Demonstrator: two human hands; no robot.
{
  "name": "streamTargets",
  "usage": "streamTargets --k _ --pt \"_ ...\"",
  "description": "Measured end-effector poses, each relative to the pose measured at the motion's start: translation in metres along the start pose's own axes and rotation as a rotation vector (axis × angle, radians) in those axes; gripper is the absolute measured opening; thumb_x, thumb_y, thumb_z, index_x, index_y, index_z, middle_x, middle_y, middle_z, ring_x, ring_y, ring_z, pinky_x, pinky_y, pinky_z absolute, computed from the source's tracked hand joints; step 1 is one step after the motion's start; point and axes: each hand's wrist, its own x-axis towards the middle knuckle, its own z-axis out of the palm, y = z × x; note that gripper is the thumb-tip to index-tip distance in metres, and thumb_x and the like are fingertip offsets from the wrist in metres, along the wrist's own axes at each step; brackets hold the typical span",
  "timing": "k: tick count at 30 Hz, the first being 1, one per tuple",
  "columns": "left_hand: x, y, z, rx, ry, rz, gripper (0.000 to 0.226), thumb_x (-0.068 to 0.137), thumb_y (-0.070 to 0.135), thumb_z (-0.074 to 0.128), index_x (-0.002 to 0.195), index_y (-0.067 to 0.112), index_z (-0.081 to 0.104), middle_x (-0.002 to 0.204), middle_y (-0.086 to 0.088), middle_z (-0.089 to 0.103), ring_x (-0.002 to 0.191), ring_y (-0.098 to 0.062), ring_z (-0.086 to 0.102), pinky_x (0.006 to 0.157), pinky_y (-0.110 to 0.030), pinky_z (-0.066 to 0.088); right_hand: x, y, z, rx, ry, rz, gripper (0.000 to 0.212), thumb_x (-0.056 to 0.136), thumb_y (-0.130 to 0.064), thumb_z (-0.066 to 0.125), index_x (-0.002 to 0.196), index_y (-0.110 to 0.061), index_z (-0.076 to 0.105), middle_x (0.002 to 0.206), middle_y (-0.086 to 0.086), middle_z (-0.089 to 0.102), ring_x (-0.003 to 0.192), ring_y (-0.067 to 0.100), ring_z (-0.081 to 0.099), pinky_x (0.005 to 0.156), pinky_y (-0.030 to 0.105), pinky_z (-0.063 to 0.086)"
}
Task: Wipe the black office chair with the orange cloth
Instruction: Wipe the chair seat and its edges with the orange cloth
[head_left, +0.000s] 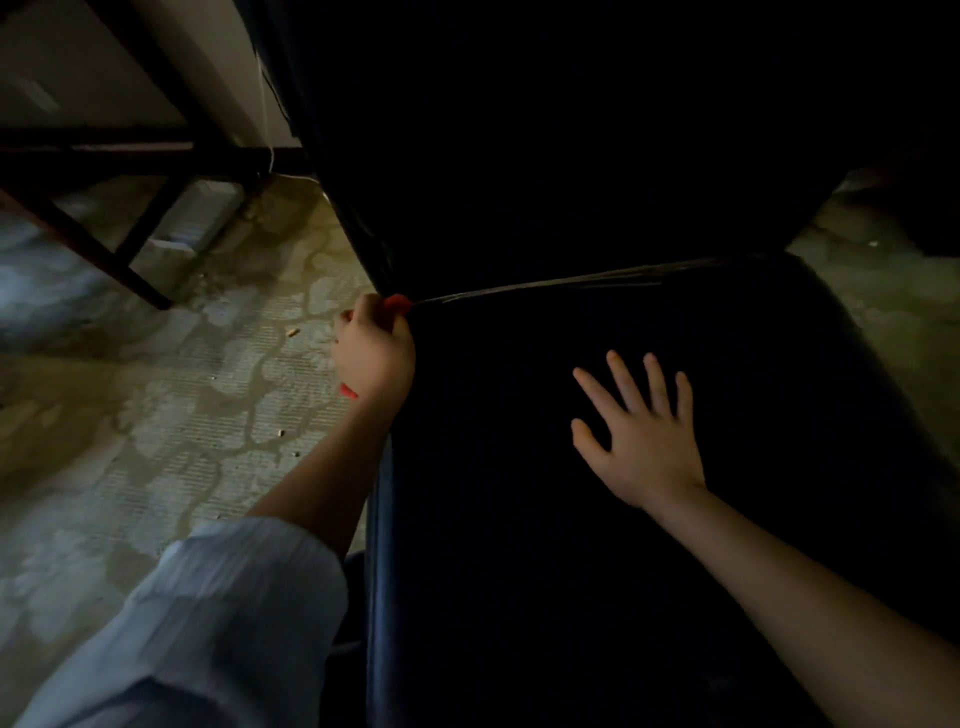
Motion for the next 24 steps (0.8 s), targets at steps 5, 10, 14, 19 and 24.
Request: streamTargets --k 5,10,14,19,24 --pt "-0.001 0.04 0.023 0.098 -0.102 0.113 0.034 0.088 0.026 0.052 0.121 0.018 0.057 0.119 -0.016 0.054 0.107 -0.039 0.053 0.088 -0.042 0.043 0.0 0.004 0.007 0.025 0.029 -0.007 0.077 0.076 -0.064 -0.006 0.149 -0.04 0.002 0.16 -0.001 -0.005 0.144 0.03 -0.013 0.11 0.047 -0.019" --pt "-0.012 0.052 0.033 0.155 -0.221 0.431 0.04 0.091 0.026 0.052 0.131 0.02 0.051 0.121 -0.017 0.051 0.107 -0.039 0.05 0.082 -0.04 0.043 -0.002 0.004 0.01 0.106 0.097 -0.009 0.073 0.082 -0.061 0.01 0.148 -0.033 0.024 0.157 0.005 0.017 0.145 0.034 0.005 0.113 0.05 -0.008" --pt "0.014 0.012 0.011 0.227 -0.156 0.461 0.035 0.09 0.033 0.053 0.124 0.024 0.058 0.114 -0.016 0.057 0.099 -0.039 0.056 0.078 -0.039 0.045 -0.002 0.002 0.008 0.063 0.073 0.016 0.076 0.077 -0.062 0.0 0.148 -0.04 0.012 0.159 -0.001 0.006 0.146 0.03 -0.004 0.113 0.048 -0.012" --pt "0.014 0.001 0.005 0.189 -0.091 0.308 0.035 0.092 0.037 0.051 0.122 0.02 0.057 0.116 -0.018 0.055 0.099 -0.041 0.056 0.083 -0.043 0.045 -0.001 -0.002 0.013 0.041 0.096 0.036 0.068 0.084 -0.057 0.015 0.146 -0.034 0.031 0.155 0.006 0.026 0.143 0.037 0.016 0.111 0.051 -0.004" --pt "0.002 0.044 0.024 0.18 -0.148 0.169 0.034 0.09 0.027 0.049 0.121 0.014 0.055 0.115 -0.018 0.057 0.106 -0.039 0.054 0.085 -0.041 0.042 0.0 0.0 0.016 0.04 0.149 0.03 0.064 0.086 -0.054 0.023 0.142 -0.029 0.04 0.15 0.01 0.036 0.139 0.041 0.025 0.109 0.053 0.002"
